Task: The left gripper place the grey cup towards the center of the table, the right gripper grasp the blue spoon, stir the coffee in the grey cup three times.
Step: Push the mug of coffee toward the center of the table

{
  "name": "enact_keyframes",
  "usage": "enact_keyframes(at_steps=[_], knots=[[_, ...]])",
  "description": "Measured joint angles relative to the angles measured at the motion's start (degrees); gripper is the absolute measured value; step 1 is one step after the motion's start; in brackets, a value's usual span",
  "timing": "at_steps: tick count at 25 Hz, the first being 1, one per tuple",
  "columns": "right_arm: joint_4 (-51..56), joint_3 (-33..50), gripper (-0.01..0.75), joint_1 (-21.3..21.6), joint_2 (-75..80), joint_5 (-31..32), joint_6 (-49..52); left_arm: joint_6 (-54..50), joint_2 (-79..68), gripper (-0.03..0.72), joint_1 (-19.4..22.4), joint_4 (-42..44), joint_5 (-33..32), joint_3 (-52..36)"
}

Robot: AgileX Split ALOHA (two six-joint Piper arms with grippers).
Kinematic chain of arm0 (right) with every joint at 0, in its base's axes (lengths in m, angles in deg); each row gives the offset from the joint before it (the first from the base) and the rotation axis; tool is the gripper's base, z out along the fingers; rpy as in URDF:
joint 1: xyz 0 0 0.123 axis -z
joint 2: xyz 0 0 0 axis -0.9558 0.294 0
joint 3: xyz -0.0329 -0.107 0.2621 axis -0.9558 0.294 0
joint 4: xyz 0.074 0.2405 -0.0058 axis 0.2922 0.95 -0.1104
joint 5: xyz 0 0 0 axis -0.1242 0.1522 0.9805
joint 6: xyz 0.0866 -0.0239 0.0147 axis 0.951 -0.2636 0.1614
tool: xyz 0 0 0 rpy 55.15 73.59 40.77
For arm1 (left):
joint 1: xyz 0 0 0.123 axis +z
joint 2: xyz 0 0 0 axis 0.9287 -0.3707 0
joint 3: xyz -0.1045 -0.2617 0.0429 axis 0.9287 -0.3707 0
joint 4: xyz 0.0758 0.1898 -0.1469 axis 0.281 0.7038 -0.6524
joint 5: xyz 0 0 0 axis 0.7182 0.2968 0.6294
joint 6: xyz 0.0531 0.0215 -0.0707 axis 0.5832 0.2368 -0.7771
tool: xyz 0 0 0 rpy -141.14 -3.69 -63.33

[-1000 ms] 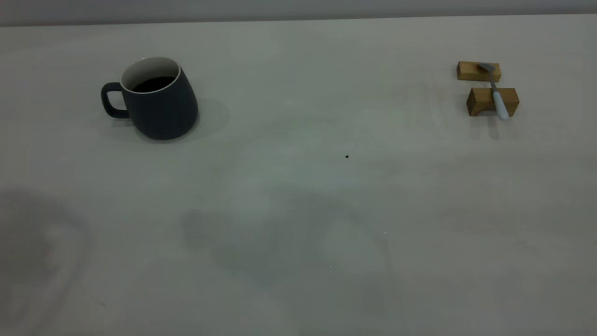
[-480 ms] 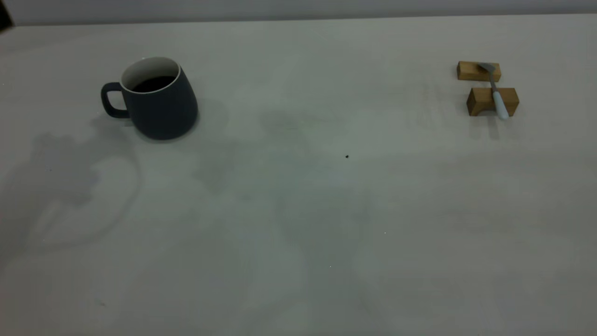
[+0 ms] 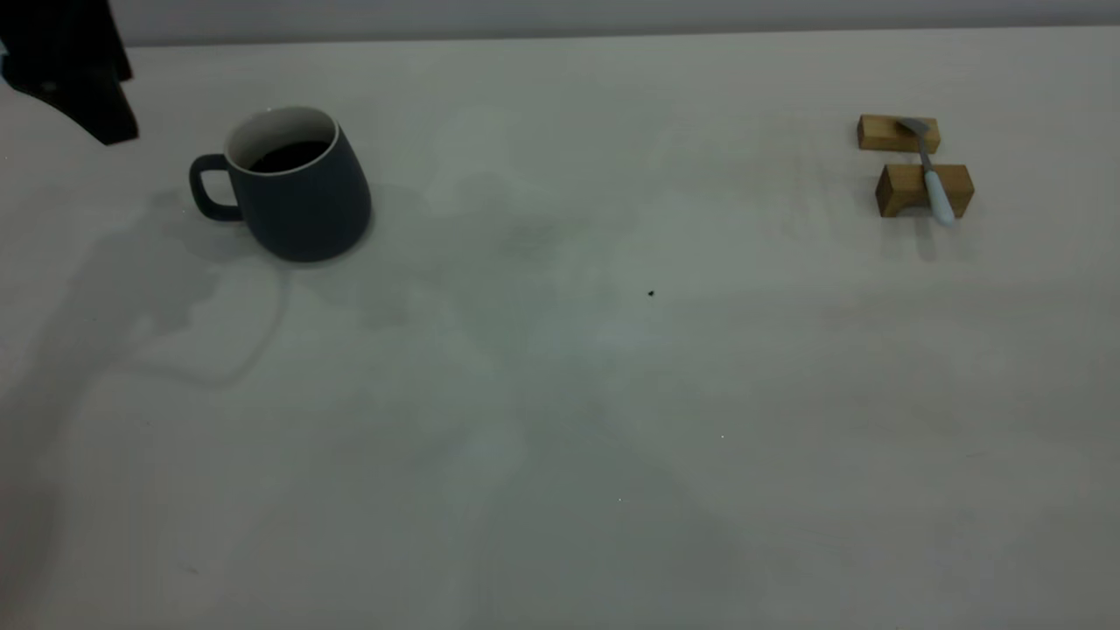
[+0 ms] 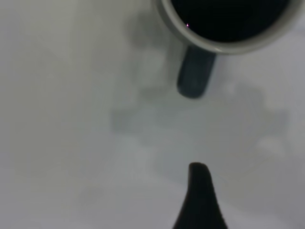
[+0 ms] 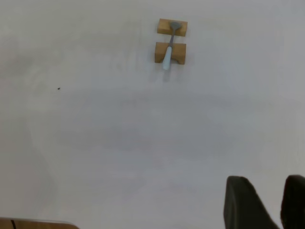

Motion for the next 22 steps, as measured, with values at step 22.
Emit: enact_keyframes(at_steps=[22], knots=[[0.0, 0.0, 0.24, 0.0, 0.0, 0.0, 0.0, 8.74, -13.55, 0.575, -2.18, 0.0, 8.62, 6.92]])
